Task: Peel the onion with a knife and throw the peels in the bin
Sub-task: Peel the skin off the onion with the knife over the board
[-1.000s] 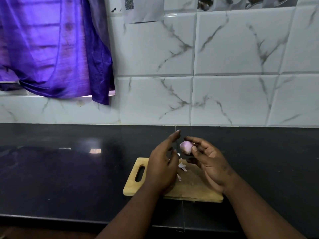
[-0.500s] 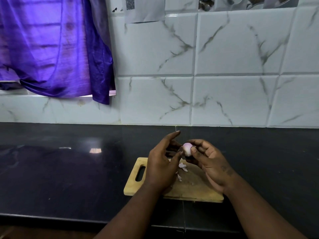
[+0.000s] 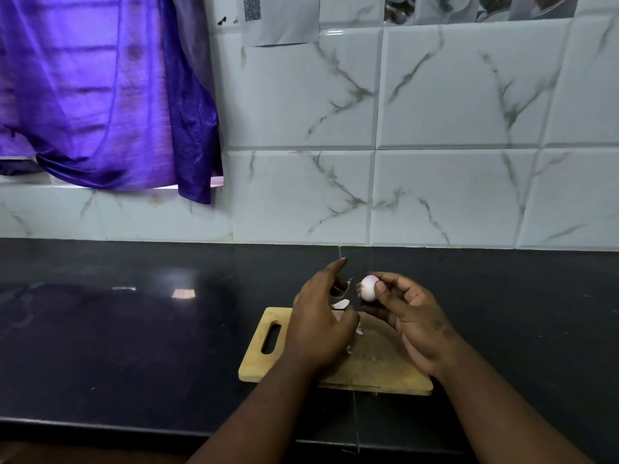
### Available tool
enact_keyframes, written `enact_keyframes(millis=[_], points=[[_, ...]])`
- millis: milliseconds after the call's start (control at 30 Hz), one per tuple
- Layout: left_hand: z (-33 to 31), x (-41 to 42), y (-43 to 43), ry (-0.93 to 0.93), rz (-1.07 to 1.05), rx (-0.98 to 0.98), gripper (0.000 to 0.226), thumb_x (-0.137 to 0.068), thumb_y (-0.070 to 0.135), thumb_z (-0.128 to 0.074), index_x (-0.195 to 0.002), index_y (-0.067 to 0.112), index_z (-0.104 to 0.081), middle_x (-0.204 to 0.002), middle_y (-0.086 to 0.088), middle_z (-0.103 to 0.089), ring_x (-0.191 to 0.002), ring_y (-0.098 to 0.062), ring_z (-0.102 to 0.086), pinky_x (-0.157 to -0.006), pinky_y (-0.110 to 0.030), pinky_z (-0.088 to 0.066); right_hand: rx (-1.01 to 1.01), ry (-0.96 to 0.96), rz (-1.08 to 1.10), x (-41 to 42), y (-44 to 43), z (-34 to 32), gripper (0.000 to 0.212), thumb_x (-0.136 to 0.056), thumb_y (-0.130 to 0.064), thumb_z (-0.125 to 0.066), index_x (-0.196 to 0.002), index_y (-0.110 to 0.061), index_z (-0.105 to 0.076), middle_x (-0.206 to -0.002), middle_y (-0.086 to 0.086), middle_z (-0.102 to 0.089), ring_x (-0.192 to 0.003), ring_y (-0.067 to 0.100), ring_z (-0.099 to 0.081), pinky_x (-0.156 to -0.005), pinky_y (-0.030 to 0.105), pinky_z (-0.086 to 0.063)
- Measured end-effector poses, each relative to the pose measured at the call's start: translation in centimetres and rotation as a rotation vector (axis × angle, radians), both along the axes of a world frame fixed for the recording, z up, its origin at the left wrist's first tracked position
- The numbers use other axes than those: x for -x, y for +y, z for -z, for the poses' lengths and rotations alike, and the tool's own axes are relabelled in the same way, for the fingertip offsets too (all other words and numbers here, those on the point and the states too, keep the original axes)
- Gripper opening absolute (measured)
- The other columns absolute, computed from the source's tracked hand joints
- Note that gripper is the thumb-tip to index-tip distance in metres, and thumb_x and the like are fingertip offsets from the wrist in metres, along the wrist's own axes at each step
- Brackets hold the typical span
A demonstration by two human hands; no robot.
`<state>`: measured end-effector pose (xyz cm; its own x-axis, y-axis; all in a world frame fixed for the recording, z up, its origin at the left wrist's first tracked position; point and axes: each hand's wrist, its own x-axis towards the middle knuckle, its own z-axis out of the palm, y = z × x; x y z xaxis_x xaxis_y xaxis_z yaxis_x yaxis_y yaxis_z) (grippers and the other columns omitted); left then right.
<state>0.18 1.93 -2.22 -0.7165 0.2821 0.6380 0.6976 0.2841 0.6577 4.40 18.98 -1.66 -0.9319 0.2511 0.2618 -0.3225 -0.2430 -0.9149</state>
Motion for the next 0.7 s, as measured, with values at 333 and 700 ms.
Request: enact_keyframes(millis=[333, 700], points=[[-0.16, -0.16, -0.09, 0.046, 0.059, -0.096, 0.053, -0.092, 0.018, -0.079, -0.141, 0.027, -0.06, -0.115, 0.013, -0.068, -0.108, -0.001, -0.066, -0.092, -0.022, -0.058, 0.002, -0.029, -0.078, -0.21, -0.03, -0.01, 0.03, -0.092, -0.012, -0.069, -0.12, -0.002, -0.066, -0.113, 0.019, -0.076, -0.095, 0.026, -0.076, -0.078, 0.032, -0.062], [-0.13, -0.46, -0.02, 0.28, -0.114, 0.058, 0.042, -0.093, 0.011, -0.074, -0.134, 0.019, -0.067, -0.12, 0.002, -0.076, -0.107, -0.008, -0.071, -0.092, -0.021, -0.058, -0.159, 0.011, 0.024, -0.52, -0.69, -0.21, 0.019, -0.093, -0.01, -0.068, -0.11, -0.001, -0.07, -0.105, 0.021, -0.077, -0.092, 0.027, -0.076, -0.077, 0.033, -0.064]])
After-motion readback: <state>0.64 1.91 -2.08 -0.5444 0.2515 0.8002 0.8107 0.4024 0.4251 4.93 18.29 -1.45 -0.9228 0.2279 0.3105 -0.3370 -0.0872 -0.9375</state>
